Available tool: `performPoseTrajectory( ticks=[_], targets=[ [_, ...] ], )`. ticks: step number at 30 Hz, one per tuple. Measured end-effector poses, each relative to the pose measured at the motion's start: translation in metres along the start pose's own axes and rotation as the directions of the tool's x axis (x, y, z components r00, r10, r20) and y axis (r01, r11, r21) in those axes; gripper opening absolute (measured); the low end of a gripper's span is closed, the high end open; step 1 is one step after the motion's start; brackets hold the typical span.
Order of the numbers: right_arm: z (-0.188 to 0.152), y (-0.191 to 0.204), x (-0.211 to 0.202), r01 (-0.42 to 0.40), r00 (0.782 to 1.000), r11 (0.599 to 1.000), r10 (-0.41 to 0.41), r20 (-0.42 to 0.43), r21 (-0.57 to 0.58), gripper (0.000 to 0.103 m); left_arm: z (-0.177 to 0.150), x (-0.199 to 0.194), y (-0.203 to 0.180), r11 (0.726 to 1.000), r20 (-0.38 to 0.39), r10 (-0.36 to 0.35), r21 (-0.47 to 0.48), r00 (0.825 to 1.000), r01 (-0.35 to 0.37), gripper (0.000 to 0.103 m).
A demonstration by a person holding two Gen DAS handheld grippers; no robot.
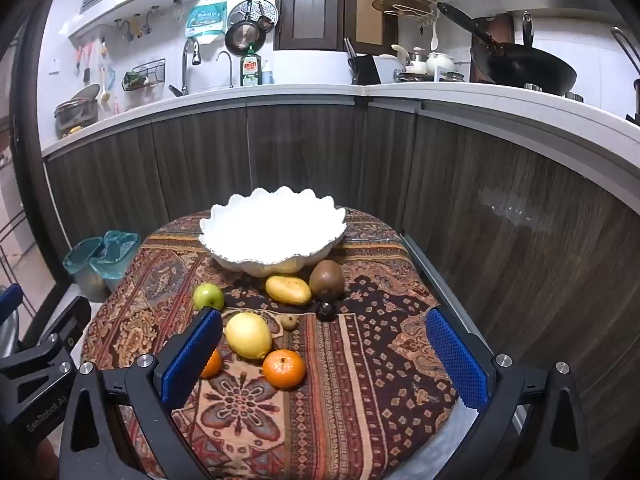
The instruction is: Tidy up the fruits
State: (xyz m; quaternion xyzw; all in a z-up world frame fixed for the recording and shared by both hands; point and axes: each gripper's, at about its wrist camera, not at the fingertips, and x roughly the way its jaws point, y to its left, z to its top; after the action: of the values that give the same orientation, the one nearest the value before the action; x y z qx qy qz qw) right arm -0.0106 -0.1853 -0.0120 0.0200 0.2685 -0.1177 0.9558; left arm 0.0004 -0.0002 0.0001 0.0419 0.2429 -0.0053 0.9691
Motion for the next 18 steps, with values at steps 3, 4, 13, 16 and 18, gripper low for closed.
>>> performPoseTrajectory(
  ticks=[3, 4, 13, 16, 18],
  targets=[
    [-0.0002, -0.0005, -0.0003, -0.002, 1.0, 1.0, 0.002, 0.001, 0.002, 0.103, -0.0003, -0.0004, -0.0004, 1.0, 0.007, -0.003, 0.002, 1.0, 0.003, 0.103],
    [-0.0001, -0.0008, -0.0006, -0.003, 1.0, 1.0, 0.003, 0.002, 0.003, 0.103, -0.0003, -0.0003, -0.0007, 1.0, 0.006, -0.004, 0.003, 1.0, 0.004, 0.103],
    [-0.0013, -0.0002, 0.0008, 0.001, 1.0, 1.0, -0.001, -0.005, -0.003, 0.103, -0.0034, 0.0014, 0.0005, 1.0, 0.0, -0.012, 0.002, 1.0, 0.012, 0.103],
    [-0.0005, -0.0007, 0.0, 0.0, 1.0, 1.0, 0.0, -0.006, -0.002, 0.103, -0.0037, 0.0018, -0.0009, 1.0, -0.004, -0.016, 0.004, 1.0, 0.016, 0.103],
    [-0.0005, -0.0006, 0.0002, 0.001, 1.0, 1.0, -0.001, -0.007, -0.001, 0.103, -0.0031, 0.0004, -0.0013, 1.0, -0.003, -0.017, 0.005, 1.0, 0.017, 0.103]
  ],
)
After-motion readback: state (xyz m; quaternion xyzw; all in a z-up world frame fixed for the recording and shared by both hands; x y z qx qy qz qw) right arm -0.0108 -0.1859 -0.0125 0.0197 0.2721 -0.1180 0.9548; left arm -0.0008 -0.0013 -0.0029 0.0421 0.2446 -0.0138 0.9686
